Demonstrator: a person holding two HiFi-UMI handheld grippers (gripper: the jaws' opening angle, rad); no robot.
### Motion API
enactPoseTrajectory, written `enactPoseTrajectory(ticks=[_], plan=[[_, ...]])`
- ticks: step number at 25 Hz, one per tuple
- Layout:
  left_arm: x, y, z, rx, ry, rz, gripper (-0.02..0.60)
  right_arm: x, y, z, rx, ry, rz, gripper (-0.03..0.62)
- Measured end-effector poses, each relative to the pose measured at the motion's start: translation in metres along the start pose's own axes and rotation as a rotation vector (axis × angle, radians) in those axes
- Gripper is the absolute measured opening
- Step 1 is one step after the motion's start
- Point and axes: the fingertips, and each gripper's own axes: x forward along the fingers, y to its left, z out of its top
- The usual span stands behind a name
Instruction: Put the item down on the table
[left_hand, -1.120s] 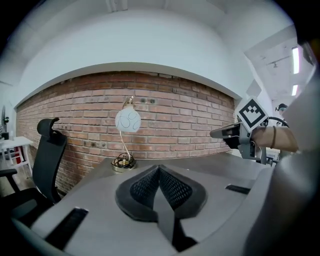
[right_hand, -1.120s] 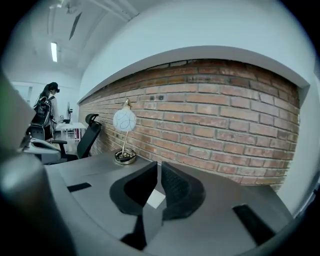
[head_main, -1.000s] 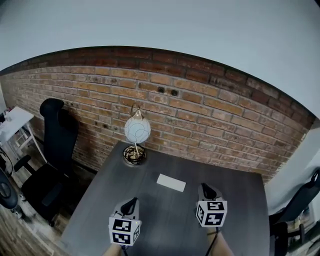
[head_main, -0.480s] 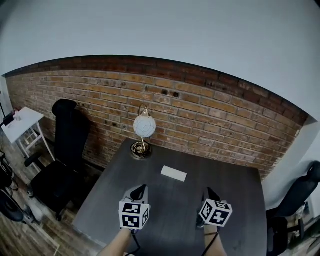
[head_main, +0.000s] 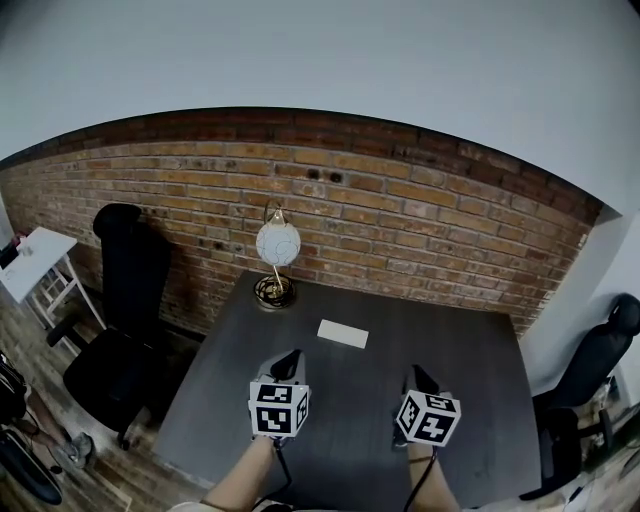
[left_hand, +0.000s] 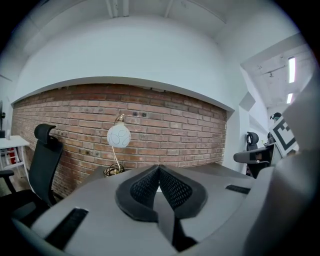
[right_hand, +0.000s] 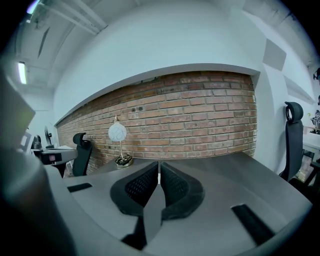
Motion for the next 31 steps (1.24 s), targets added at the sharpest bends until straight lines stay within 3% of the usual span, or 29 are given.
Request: enactPoseTrajectory(ticks=[31], plan=[[0.016,-0.011,-0.003,-0.007,0.020,-0.058,0.018,0.005,0.015,-0.014,0.009,0.042,0.011,0.032]])
